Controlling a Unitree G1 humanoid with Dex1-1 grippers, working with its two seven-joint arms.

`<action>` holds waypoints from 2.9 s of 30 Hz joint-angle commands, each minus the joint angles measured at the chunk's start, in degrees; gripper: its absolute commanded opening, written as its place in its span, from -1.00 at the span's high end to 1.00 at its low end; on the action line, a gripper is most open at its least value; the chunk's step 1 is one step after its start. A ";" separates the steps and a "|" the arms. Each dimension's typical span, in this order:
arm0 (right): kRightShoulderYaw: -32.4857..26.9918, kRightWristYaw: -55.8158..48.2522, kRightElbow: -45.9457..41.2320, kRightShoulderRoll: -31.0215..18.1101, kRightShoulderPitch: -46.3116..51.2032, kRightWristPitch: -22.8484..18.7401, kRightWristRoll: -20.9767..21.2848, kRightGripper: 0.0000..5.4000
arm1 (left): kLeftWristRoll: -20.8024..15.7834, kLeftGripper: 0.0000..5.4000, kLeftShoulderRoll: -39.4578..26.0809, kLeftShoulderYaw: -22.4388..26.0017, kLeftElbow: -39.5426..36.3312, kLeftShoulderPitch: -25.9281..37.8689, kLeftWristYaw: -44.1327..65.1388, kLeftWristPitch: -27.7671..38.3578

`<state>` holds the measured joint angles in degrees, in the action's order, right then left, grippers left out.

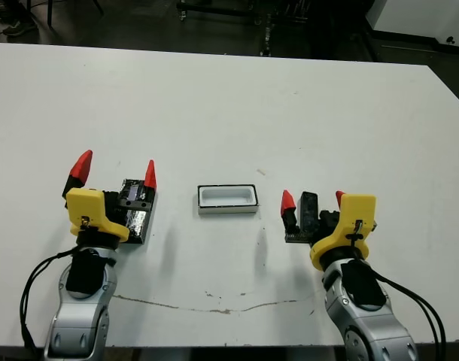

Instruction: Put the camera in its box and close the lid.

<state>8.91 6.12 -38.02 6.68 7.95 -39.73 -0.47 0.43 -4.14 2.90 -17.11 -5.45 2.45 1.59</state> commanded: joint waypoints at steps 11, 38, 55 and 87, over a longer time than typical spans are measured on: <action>0.53 2.17 2.24 1.34 1.94 -2.48 2.19 -1.00 | -0.02 -1.00 0.38 -0.55 -0.44 -1.58 -0.19 -0.78; -0.46 2.96 4.93 2.04 2.02 -3.76 0.16 -0.80 | -0.61 -1.00 0.23 -0.86 -0.53 -1.76 0.00 -1.22; -1.38 3.50 5.58 2.68 1.32 -5.94 -1.31 -0.15 | -0.26 -1.00 -0.15 -0.90 -0.70 -1.69 0.12 -1.46; -4.09 0.56 5.89 -1.24 0.75 -0.81 -5.63 0.39 | -0.55 -1.00 0.32 -1.19 -1.68 -1.94 0.20 -1.91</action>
<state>5.69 8.99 -31.94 7.40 8.76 -43.41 -5.23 0.20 -3.96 1.78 -18.60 -6.78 2.53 0.36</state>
